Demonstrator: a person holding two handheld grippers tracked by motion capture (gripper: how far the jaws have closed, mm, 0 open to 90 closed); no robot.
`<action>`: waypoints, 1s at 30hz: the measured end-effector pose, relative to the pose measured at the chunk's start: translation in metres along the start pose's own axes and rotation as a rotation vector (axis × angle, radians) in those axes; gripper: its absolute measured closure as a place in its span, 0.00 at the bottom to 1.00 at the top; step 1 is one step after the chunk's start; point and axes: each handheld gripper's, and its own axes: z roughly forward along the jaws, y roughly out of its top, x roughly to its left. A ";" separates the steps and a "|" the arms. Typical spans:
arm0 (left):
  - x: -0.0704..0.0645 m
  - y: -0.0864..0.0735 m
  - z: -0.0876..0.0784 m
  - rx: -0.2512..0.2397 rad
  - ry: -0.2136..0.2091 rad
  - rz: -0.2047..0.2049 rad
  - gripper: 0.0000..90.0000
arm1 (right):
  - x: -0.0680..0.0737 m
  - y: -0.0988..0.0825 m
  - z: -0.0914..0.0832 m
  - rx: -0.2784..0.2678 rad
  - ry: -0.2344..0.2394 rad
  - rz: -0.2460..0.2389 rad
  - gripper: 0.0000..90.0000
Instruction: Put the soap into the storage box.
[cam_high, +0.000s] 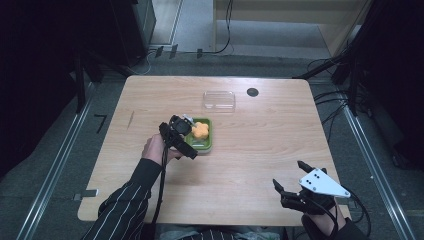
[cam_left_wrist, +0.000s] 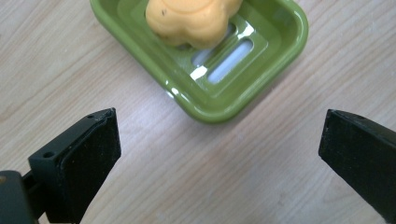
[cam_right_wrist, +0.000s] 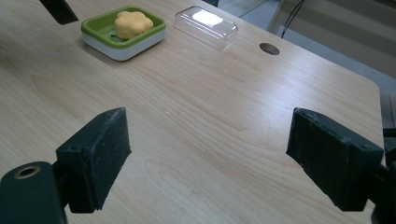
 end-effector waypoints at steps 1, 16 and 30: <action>0.000 -0.002 -0.001 0.003 -0.002 0.002 0.00 | 0.000 0.000 0.000 0.000 0.000 -0.001 0.15; -0.008 -0.036 -0.005 0.029 -0.004 0.003 0.00 | 0.000 0.000 0.000 -0.002 -0.001 -0.001 0.15; -0.010 -0.070 0.003 0.085 -0.029 -0.028 0.00 | 0.001 0.000 0.000 0.003 -0.001 -0.003 0.15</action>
